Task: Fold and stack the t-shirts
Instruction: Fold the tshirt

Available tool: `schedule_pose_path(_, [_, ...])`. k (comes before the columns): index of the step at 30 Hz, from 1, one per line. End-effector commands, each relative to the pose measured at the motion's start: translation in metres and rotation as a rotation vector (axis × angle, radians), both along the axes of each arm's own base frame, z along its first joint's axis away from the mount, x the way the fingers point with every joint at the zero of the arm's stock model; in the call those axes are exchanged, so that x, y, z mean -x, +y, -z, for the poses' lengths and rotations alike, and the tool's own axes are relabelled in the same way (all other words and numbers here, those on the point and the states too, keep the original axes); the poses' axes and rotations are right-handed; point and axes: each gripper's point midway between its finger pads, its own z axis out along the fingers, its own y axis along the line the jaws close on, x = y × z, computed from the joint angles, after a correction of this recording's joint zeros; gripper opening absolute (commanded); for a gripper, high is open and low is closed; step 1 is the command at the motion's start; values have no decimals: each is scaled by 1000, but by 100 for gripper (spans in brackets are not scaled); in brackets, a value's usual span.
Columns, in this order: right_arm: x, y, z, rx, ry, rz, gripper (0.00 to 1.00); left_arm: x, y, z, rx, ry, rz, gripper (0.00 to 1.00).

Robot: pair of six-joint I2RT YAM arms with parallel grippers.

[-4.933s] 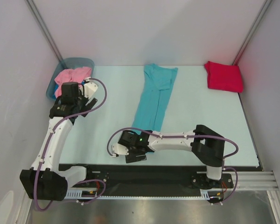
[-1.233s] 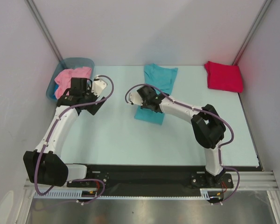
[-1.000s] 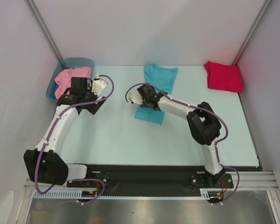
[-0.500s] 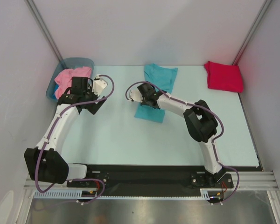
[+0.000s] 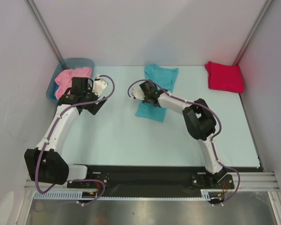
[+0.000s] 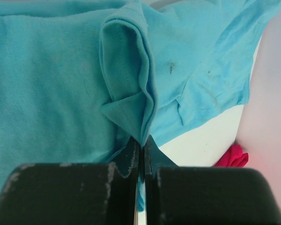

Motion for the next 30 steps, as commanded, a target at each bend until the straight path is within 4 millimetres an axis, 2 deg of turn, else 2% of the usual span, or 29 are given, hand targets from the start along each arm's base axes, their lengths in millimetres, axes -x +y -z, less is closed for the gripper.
schedule_pose_path(1, [-19, 3, -22, -29, -76, 19, 0, -10, -5, -18, 19, -54, 3, 100])
schedule_pose_path(2, [-20, 2, -21, -27, -80, 26, 2, -10, -5, -18, 17, -51, 4, 100])
schedule_pose_path(3, [-21, 1, -19, -22, -80, 30, 30, -11, -5, -18, 16, -53, 3, 100])
schedule_pose_path(5, [-28, -5, -18, -1, -121, 67, 48, -11, -5, -20, 21, -55, 0, 100])
schedule_pose_path(6, [-32, -8, -18, 2, -142, 87, 59, -11, -6, -19, 25, -53, 0, 100])
schedule_pose_path(7, [-40, -8, -21, -10, -188, 109, 62, -11, -6, -19, 25, -53, 3, 100])
schedule_pose_path(9, [-49, -22, -31, 21, -299, 191, 63, -10, -7, -17, 32, -50, 1, 100])
schedule_pose_path(10, [-62, -21, -49, -5, -405, 214, 63, -10, -7, -17, 32, -50, 1, 100])
schedule_pose_path(11, [-63, -29, -55, 10, -442, 248, 63, -10, -7, -17, 34, -49, 1, 100])
schedule_pose_path(14, [-62, -26, -67, -41, -447, 257, 62, -11, -8, -18, 36, -52, 2, 100])
schedule_pose_path(16, [-50, -22, -62, -66, -376, 248, 60, -12, -8, -20, 36, -57, 0, 100])
schedule_pose_path(18, [-30, -1, -66, -138, -253, 171, 51, -12, -7, -23, 36, -63, -1, 100])
schedule_pose_path(19, [-11, -1, -58, -123, -150, 149, 43, -12, -7, -23, 35, -62, 0, 100])
schedule_pose_path(20, [5, 15, -60, -214, -54, 105, 29, -12, -7, -23, 33, -62, 0, 100])
schedule_pose_path(21, [15, 20, -59, -239, -3, 96, 19, -11, -7, -23, 32, -60, 0, 100])
schedule_pose_path(22, [40, 29, -49, -253, 123, 44, 16, -11, -7, -24, 33, -62, 0, 100])
schedule_pose_path(23, [53, 30, -46, -263, 168, 43, 15, -10, -8, -24, 37, -64, 2, 100])
schedule_pose_path(25, [74, 36, -47, -259, 195, 18, 18, -9, -8, -23, 39, -61, 2, 100])
schedule_pose_path(26, [85, 33, -35, -235, 219, 11, 21, -9, -9, -23, 43, -62, 3, 100])
schedule_pose_path(28, [100, 38, -38, -224, 208, -37, 28, -8, -9, -23, 44, -59, 3, 100])
schedule_pose_path(29, [111, 35, -28, -198, 223, -46, 39, -9, -9, -24, 44, -62, 4, 100])
schedule_pose_path(30, [113, 37, -30, -198, 205, -54, 44, -9, -9, -25, 42, -65, 6, 100])
